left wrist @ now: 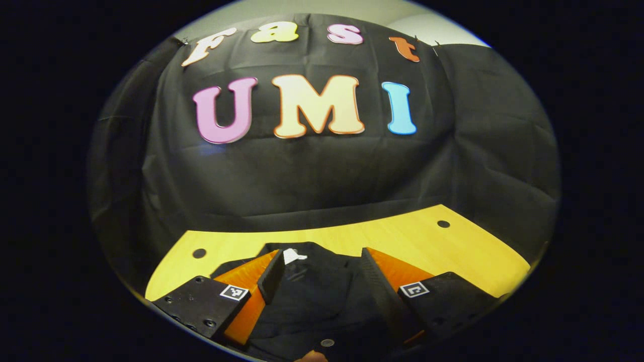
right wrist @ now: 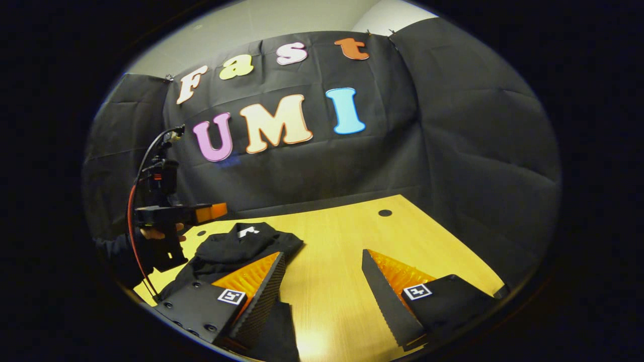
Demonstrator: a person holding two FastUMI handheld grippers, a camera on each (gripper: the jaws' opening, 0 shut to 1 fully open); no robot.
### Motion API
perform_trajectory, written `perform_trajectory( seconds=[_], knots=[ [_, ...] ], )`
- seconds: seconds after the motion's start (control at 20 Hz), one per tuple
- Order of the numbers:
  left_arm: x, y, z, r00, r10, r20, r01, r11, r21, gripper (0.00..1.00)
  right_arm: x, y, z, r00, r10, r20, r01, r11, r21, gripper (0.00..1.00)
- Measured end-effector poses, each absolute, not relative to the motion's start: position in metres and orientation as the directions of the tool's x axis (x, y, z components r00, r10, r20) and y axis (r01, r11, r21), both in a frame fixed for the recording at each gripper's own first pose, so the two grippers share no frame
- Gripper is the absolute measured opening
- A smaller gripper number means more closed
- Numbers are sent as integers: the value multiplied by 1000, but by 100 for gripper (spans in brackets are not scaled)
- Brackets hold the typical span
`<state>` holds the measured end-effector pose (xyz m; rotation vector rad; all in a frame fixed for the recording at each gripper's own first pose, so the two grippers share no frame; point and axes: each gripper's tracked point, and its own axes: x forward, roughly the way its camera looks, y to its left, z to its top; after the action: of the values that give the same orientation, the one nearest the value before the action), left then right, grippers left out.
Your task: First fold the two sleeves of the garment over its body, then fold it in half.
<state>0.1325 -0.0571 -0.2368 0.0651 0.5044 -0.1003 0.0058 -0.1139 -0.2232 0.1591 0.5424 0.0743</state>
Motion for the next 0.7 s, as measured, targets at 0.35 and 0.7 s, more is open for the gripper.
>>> perform_trajectory(
  seconds=[0.35,0.7],
  knots=[
    [71,15,-192,906,-4,-424,18,999,30,92,0,-71,-228,837,202,-508,-126,976,180,98],
    [-14,70,-204,871,29,-491,-14,999,35,92,-41,-25,-249,786,234,-572,-165,971,171,98]
  ],
)
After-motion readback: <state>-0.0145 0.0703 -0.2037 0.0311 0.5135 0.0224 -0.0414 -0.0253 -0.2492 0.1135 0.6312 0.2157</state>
